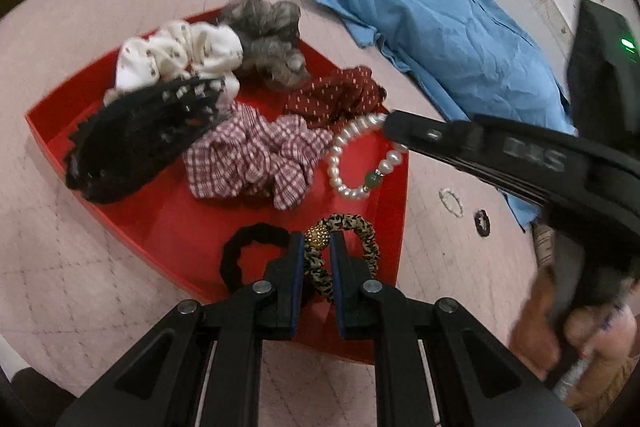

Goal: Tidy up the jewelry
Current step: 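Carry the leopard-print bracelet with left tool while right tool carries pearl bracelet to tray, then open left tool in the tray while right tool releases the pearl bracelet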

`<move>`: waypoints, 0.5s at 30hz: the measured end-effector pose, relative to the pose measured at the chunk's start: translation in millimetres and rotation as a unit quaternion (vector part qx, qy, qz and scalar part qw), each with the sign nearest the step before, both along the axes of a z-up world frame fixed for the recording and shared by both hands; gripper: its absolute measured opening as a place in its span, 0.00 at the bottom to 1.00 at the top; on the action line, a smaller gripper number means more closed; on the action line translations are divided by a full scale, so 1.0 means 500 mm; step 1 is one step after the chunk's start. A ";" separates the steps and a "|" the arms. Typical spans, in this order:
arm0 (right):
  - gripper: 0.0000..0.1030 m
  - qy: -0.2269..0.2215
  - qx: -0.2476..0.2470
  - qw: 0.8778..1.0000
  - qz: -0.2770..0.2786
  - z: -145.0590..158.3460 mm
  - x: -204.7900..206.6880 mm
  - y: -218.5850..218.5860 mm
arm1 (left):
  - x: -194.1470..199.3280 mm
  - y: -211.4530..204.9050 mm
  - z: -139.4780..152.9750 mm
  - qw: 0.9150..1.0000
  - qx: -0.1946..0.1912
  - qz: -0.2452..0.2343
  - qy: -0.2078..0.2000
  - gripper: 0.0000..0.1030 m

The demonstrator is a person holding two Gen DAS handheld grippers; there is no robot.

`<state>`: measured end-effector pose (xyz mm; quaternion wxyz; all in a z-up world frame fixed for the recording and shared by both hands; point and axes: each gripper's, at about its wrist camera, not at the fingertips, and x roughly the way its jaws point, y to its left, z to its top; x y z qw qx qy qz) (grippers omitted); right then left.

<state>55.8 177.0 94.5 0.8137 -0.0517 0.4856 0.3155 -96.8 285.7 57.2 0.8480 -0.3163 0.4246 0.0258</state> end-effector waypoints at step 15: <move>0.11 0.008 -0.036 0.999 -0.033 -0.058 0.048 -0.009 | -0.004 -0.014 0.008 1.000 -0.010 -0.006 -0.019 0.40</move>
